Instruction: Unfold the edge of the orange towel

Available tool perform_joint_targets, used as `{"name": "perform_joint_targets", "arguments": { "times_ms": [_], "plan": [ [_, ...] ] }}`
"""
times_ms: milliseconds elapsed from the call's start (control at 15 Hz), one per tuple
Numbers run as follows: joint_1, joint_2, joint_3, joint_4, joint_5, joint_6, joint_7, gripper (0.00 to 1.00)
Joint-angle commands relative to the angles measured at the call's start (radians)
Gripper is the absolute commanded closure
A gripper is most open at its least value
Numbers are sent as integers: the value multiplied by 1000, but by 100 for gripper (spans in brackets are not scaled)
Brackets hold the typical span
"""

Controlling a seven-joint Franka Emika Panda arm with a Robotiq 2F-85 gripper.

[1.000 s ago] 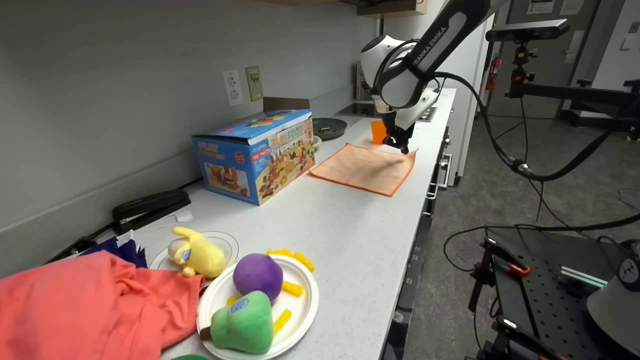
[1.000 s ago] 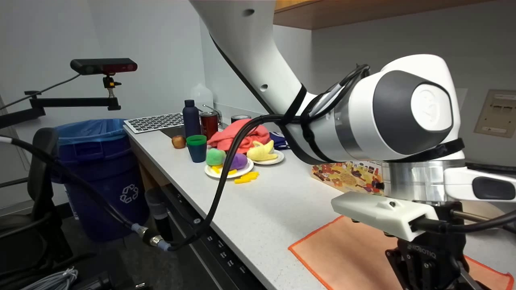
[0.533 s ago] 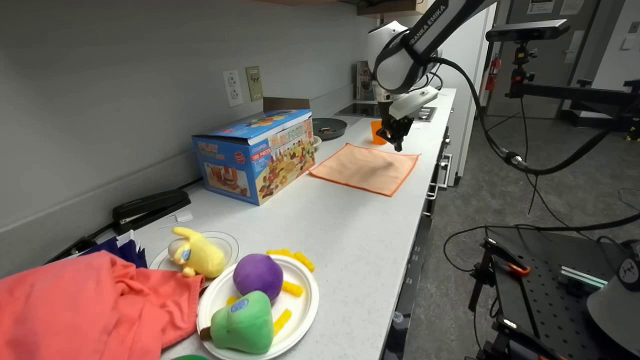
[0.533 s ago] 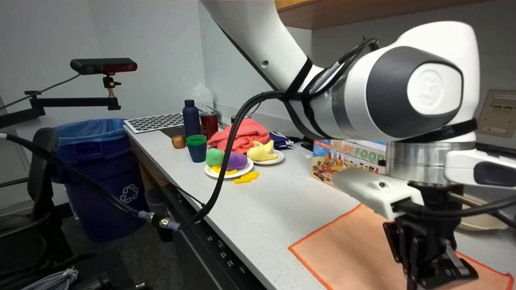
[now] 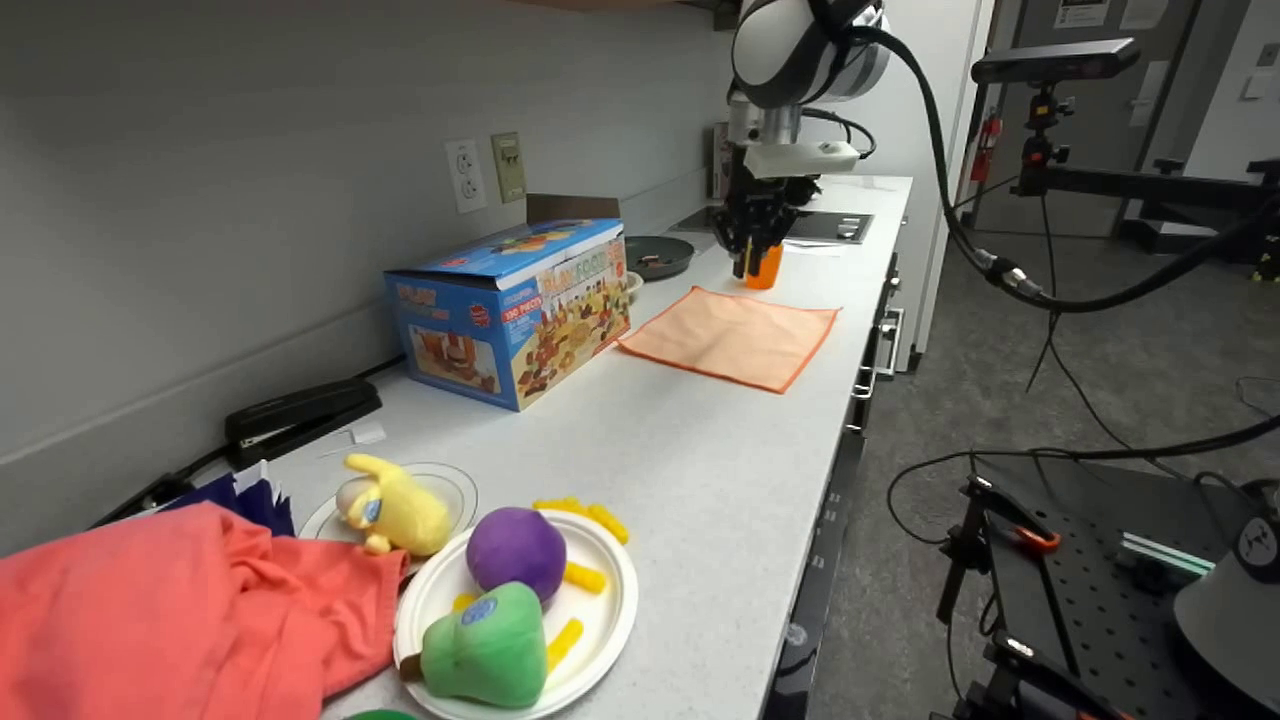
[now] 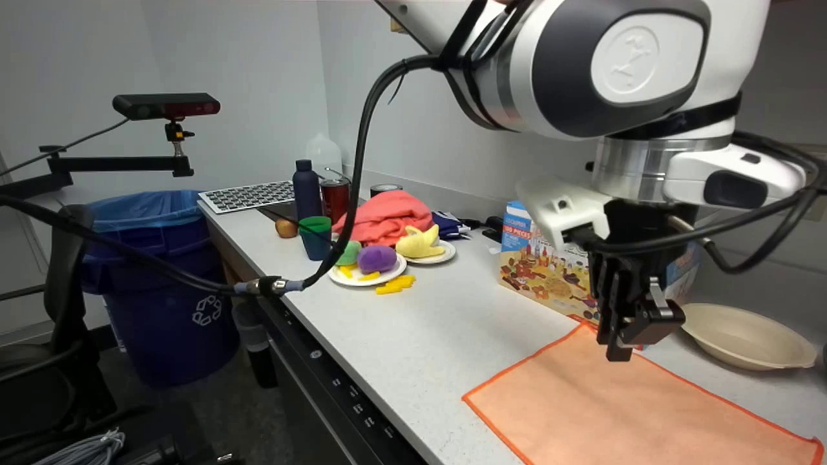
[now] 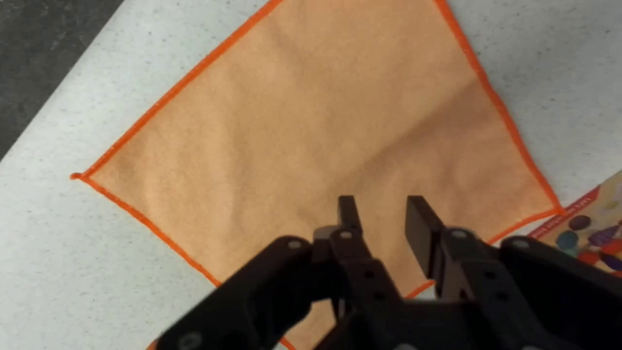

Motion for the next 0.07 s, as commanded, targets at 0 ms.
{"name": "perform_joint_targets", "arguments": {
  "times_ms": [0],
  "plan": [
    [-7,-10,12,1,13,-2,0,62]
  ]
}}
